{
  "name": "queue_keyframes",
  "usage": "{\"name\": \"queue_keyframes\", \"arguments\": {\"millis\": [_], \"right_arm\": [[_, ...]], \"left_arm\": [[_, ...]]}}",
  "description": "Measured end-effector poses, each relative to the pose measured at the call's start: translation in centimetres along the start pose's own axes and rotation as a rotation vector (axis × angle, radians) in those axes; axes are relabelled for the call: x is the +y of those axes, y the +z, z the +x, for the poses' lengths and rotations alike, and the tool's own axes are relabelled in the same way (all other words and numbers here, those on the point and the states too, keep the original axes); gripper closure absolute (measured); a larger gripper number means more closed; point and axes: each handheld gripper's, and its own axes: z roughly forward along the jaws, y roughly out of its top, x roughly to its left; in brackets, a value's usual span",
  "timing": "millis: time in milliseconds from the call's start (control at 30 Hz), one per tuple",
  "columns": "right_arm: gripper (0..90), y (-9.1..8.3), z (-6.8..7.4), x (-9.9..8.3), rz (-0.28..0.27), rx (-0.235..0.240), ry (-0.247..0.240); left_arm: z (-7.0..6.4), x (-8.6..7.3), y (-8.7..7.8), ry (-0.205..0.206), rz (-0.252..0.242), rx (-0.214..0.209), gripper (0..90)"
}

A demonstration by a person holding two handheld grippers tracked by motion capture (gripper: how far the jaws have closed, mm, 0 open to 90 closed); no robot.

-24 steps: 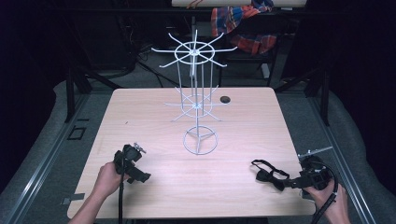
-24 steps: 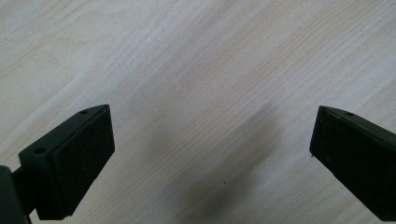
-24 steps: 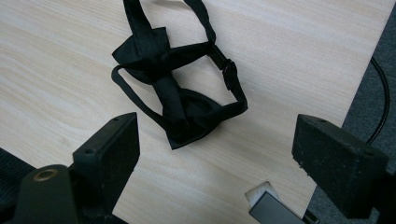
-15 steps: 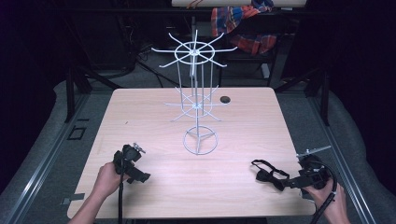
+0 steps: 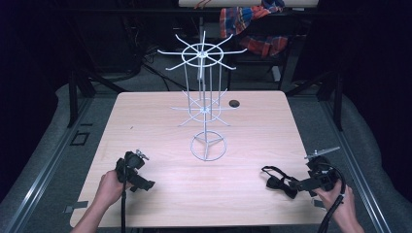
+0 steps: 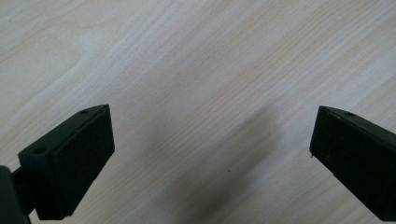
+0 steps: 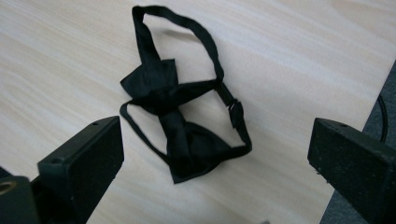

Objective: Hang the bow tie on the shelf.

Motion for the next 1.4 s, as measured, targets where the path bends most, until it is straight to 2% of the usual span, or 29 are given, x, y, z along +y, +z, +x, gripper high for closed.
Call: {"name": "queue_keyframes", "arguments": {"millis": [67, 233, 300, 367, 433, 467, 567, 600, 700, 733, 867, 933, 1000, 1033, 1067, 1100, 1133, 1167, 1200, 1300, 1400], "right_arm": [[4.6, 0.3, -0.2, 0.5, -0.007, -0.006, -0.006], [6.0, 1.3, -0.5, 1.3, 0.034, -0.023, -0.036], [9.0, 1.8, -0.5, 1.6, 0.036, -0.021, -0.037], [15.0, 2.1, -0.6, 2.0, 0.068, -0.044, -0.064], [16.9, 2.5, -0.7, 2.1, 0.062, -0.049, -0.061], [26.3, 3.1, -0.8, 2.5, 0.083, -0.041, -0.062], [38.6, 3.9, -0.9, 2.7, 0.121, -0.044, -0.057], [40.8, 4.1, -0.9, 2.7, 0.138, -0.055, -0.063], [46.1, 4.5, -0.8, 2.8, 0.144, -0.059, -0.076], [52.1, 4.7, -0.6, 3.1, 0.162, -0.071, -0.101], [57.9, 4.9, -0.4, 3.2, 0.177, -0.078, -0.112], [65.4, 5.2, -0.4, 3.1, 0.207, -0.094, -0.125], [72.0, 5.3, -0.3, 3.0, 0.206, -0.094, -0.122], [72.0, 5.3, -0.3, 3.0, 0.206, -0.094, -0.122], [74.8, 5.3, -0.3, 3.0, 0.210, -0.108, -0.126], [83.7, 5.4, -0.2, 2.9, 0.227, -0.103, -0.134], [85.9, 5.4, -0.1, 2.9, 0.228, -0.107, -0.138], [86.5, 5.5, 0.0, 2.7, 0.201, -0.107, -0.119], [86.8, 5.2, 0.0, 2.9, 0.218, -0.111, -0.136], [86.9, 4.9, 0.2, 2.8, 0.205, -0.115, -0.136], [87.0, 3.9, 0.4, 2.8, 0.152, -0.128, -0.139]], "left_arm": [[0.0, -0.1, 0.0, -0.004, -0.004, -0.001, 0.0], [0.1, -0.2, 0.0, -0.013, 0.002, 0.003, 0.0], [0.2, -0.2, 0.0, -0.010, 0.004, 0.005, 0.0], [0.2, -0.2, 0.1, -0.013, 0.004, 0.006, 0.0], [0.2, -0.2, 0.1, -0.014, 0.004, 0.008, 0.0], [0.2, -0.2, 0.1, -0.013, 0.007, 0.006, 0.0], [0.1, -0.1, 0.1, -0.018, 0.002, 0.005, 0.0], [0.1, -0.1, 0.2, -0.015, 0.005, 0.006, 0.0], [0.1, -0.1, 0.2, -0.014, 0.010, 0.006, 0.0], [0.1, -0.1, 0.2, -0.014, 0.011, 0.008, 0.0], [0.0, -0.1, 0.2, -0.010, 0.011, 0.012, 0.0], [0.0, 0.0, 0.1, -0.002, 0.015, 0.013, 0.0], [0.0, 0.0, 0.2, -0.007, 0.012, 0.013, 0.0], [0.0, 0.0, 0.2, -0.007, 0.012, 0.013, 0.0], [0.0, 0.0, 0.2, -0.007, 0.012, 0.012, 0.0], [0.0, 0.0, 0.2, -0.006, 0.011, 0.012, 0.0], [0.0, 0.0, 0.2, -0.005, 0.012, 0.011, 0.0], [0.0, 0.0, 0.1, -0.003, 0.011, 0.011, 0.0], [0.0, 0.1, 0.1, 0.000, 0.009, 0.012, 0.0], [-0.1, 0.1, 0.1, 0.004, 0.013, 0.011, 0.0], [-0.1, 0.2, 0.1, 0.007, 0.010, 0.014, 0.0]]}}
